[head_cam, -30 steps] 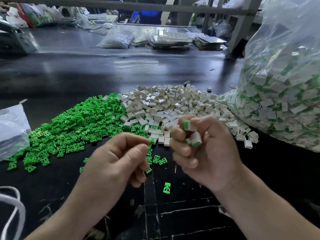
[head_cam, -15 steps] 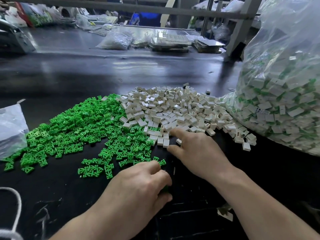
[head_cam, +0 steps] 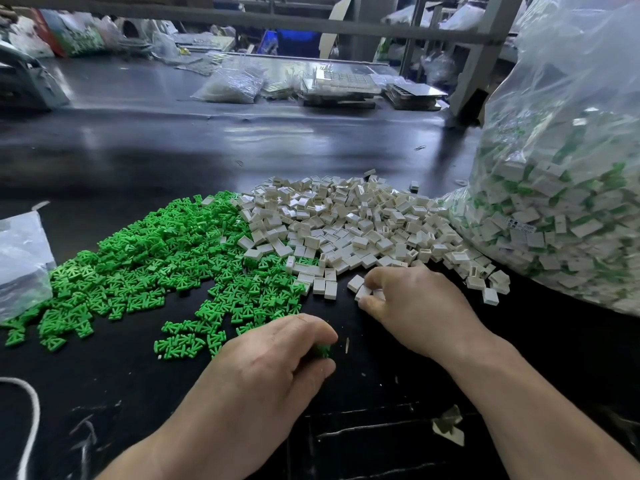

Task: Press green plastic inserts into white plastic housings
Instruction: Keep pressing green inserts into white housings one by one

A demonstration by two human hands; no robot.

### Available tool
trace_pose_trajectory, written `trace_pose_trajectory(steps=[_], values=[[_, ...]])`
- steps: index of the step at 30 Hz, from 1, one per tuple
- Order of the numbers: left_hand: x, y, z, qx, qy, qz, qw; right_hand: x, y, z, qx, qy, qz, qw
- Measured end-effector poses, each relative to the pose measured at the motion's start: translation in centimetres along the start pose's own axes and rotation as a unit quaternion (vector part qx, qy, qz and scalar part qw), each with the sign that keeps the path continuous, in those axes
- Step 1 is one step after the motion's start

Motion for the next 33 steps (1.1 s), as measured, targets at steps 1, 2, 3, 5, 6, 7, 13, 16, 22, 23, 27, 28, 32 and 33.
trace_pose_trajectory(steps=[1,2,3,5,6,7,13,16,22,23,27,28,32,33], values=[[0.0,0.0,0.1,-0.003,0.000,0.003,1.000,0.3,0.2,-0.1,0.006,-0.016,0.010,1.000],[0.1,-0.1,0.2,-0.005,0.000,0.004,1.000,0.7,0.4,-0.1,0.009,-0.032,0.021,0.999],[0.2,-0.1,0.3,-0.009,0.000,0.010,1.000,1.0,0.5,-0.2,0.010,-0.046,0.031,0.998],[0.5,0.0,0.5,-0.023,0.013,0.031,0.999,1.5,0.6,-0.2,0.009,-0.077,0.044,0.996],[0.8,0.1,0.7,-0.036,0.032,0.052,0.997,1.5,0.6,-0.2,0.010,-0.098,0.047,0.994],[1.1,0.2,0.8,-0.045,0.056,0.079,0.994,1.5,0.5,0.0,0.010,-0.122,0.047,0.991],[3.1,0.0,1.3,-0.093,0.291,0.198,0.931,2.3,1.3,-1.2,0.162,-0.601,-0.076,0.779],[3.5,0.0,1.2,-0.107,0.375,0.217,0.895,4.2,2.0,-1.8,0.241,-0.722,-0.087,0.643],[3.8,0.0,1.1,-0.106,0.429,0.235,0.866,5.5,2.5,-2.1,0.261,-0.764,-0.070,0.585],[3.8,0.1,1.1,-0.109,0.431,0.238,0.864,5.6,2.5,-2.0,0.260,-0.761,-0.065,0.591],[3.8,0.1,1.0,-0.117,0.434,0.238,0.861,5.9,2.9,-1.6,0.263,-0.746,-0.044,0.610],[3.7,0.1,1.1,-0.117,0.435,0.236,0.861,6.0,2.9,-1.6,0.264,-0.740,-0.041,0.617],[3.6,0.0,1.3,-0.123,0.436,0.231,0.861,6.2,3.2,-1.8,0.262,-0.726,-0.052,0.634],[3.6,0.0,1.3,-0.127,0.437,0.233,0.860,6.2,3.3,-1.9,0.262,-0.730,-0.060,0.629]])
Point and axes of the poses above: each hand's wrist, its own y-axis away from the middle knuckle, its own z-axis out of the back of the hand, x = y × z, the point moved 8 cm from there along -y, towards the middle knuckle, and after that the axes turned 3 degrees about -x, right-handed, at the moved point
